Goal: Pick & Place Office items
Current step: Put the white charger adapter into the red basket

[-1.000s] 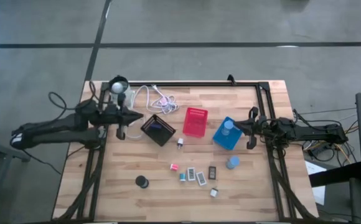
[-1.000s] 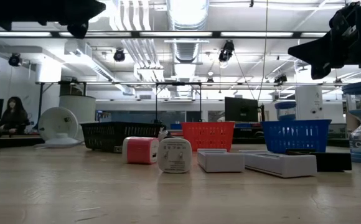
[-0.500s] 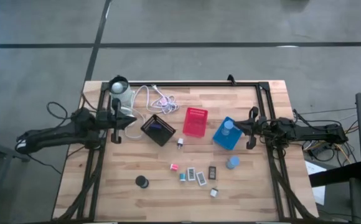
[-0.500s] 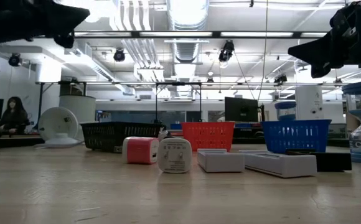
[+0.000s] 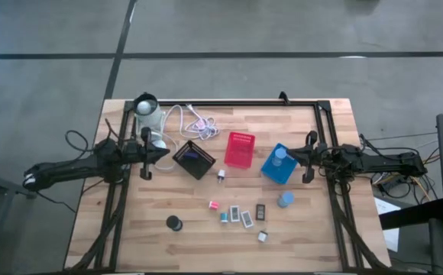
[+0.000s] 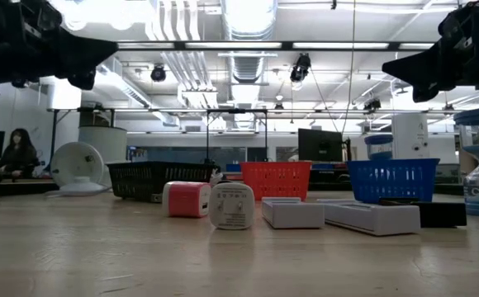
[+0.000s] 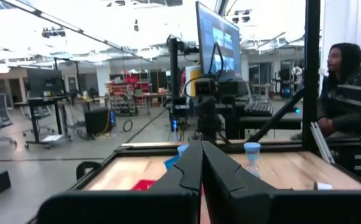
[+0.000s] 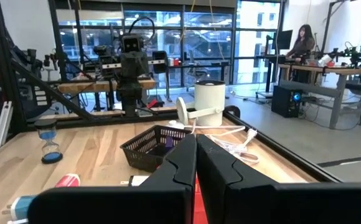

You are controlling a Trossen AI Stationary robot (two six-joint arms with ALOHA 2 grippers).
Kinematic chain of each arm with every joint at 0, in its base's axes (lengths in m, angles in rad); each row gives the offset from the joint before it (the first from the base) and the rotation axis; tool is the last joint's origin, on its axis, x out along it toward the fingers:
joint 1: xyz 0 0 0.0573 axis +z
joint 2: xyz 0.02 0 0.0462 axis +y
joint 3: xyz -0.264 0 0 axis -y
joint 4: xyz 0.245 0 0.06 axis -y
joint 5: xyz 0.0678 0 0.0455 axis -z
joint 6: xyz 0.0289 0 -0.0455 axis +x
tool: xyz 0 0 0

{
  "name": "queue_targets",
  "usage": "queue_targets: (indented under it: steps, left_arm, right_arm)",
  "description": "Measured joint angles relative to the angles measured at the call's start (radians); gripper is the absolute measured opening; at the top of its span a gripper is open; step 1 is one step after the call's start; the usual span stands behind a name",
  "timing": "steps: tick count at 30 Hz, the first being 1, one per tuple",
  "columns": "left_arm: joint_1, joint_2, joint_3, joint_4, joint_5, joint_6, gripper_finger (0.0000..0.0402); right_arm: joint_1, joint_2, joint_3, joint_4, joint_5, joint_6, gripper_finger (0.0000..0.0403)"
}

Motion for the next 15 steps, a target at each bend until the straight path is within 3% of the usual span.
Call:
queue_targets:
  steps: [15]
  left_arm:
    - [0.000,-0.002,0.000,-0.040,-0.001,-0.042,0.0009]
  right_arm:
    - [0.001,0.000,0.000,-0.001,-0.007,0.016,0.0008]
